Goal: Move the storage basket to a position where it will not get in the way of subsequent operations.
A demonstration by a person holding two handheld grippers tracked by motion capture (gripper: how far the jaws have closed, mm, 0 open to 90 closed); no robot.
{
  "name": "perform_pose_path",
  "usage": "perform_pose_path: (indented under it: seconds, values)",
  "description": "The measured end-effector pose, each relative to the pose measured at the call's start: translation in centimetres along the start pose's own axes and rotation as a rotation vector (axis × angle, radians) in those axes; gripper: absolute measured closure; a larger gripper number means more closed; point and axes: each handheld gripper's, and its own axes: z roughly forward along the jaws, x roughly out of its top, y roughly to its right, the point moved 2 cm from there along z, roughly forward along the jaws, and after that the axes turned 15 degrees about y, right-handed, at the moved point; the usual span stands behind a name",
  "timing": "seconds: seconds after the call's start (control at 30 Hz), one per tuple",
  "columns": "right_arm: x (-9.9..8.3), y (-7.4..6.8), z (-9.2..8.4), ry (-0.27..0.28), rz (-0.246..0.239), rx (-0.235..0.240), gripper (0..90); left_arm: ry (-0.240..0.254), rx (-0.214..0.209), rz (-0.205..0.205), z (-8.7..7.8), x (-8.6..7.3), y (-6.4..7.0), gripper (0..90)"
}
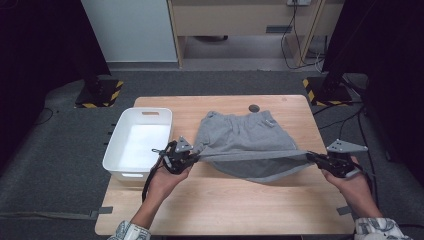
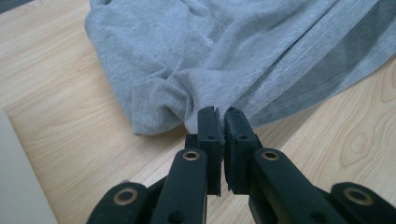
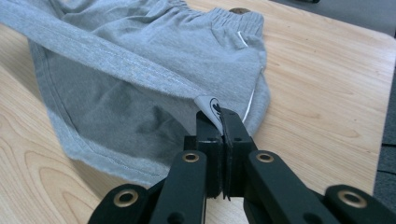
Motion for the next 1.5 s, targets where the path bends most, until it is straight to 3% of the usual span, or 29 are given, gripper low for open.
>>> perform_pose_path:
  seconds: [0.2, 0.47, 0.83, 1.33, 1.5]
  values:
    - [0.2, 0.0, -0.9, 0.006, -0.005, -0.002, 88.3, -0.004, -0.019, 0.016, -0.4, 0.4, 0.6, 86.1]
    - [-1.4, -0.3, -0.9, -0.040, -0.026, 0.002, 88.3, -0.093, -0.027, 0.055, 1.1, -2.1, 1.2, 86.0]
    - [-3.0, -0.4, -0.1, -0.074, -0.025, -0.001, 88.3, -0.108, -0.026, 0.054, 1.9, -3.2, 1.1, 85.7]
    - [-3.1, 0.1, -0.4, -0.069, -0.028, -0.025, 88.3, -0.136, -0.054, 0.061, 2.4, -4.1, 2.1, 85.2]
    - [-3.1, 0.0, -0.2, -0.070, -0.025, -0.024, 88.3, -0.123, -0.038, 0.059, 2.4, -4.2, 2.0, 79.1]
